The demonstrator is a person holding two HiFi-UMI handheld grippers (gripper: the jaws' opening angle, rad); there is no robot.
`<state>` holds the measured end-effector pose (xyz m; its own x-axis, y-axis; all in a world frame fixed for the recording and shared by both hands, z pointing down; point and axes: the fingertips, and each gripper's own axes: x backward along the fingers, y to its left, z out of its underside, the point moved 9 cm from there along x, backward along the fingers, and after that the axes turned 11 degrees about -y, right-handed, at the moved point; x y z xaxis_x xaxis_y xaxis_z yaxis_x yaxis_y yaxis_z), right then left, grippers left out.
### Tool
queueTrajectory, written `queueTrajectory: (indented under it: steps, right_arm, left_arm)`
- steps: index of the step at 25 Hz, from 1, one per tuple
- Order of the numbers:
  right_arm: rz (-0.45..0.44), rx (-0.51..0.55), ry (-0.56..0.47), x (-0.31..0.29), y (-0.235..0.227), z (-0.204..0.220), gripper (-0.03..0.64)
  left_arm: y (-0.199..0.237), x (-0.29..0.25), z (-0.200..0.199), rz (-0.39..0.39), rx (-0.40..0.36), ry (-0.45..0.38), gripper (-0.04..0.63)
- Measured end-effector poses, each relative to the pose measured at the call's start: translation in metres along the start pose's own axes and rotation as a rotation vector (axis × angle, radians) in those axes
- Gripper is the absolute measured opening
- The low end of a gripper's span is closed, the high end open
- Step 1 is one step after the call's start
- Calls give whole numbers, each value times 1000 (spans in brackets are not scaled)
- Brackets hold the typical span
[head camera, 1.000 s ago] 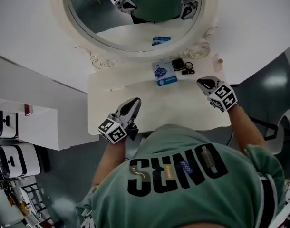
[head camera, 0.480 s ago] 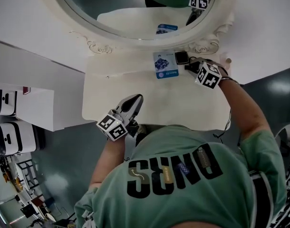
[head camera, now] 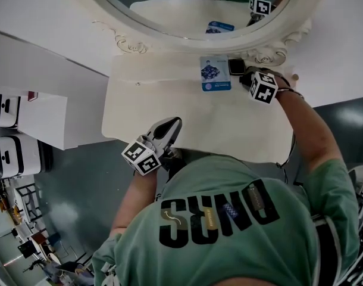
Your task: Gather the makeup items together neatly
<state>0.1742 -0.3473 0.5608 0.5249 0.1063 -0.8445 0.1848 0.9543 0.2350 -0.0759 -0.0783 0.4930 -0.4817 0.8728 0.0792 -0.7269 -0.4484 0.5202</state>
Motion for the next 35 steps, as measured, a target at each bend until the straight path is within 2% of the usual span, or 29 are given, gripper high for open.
queueTrajectory:
  steps: [4, 9, 13, 17, 19, 23, 29, 35]
  right_arm:
    - [-20, -34, 1, 2, 2, -2, 89]
    - [29, -92, -57, 24, 12, -27, 89]
    - [45, -120, -156, 34, 33, -78, 89]
    - [22, -178, -235, 7, 58, -151, 89]
    - [9, -294, -287, -16, 68, -190, 89]
    - [12, -648, -361, -75, 81, -256, 89]
    - [83, -1019, -271, -172, 107, -301, 89]
    - [154, -1300, -207, -230, 131, -314, 89]
  left_arm:
    - [0, 6, -2, 1, 6, -10, 8]
    - [9, 19, -14, 14, 11, -28, 8]
    - [30, 37, -30, 36, 9, -53, 8]
    - [63, 71, -51, 75, -9, -53, 8]
    - [82, 93, -66, 83, -12, -48, 8]
    - [124, 145, -92, 62, 14, -55, 8]
    - [174, 223, -117, 23, 30, -23, 8]
    - [206, 271, -128, -29, 68, -17, 8]
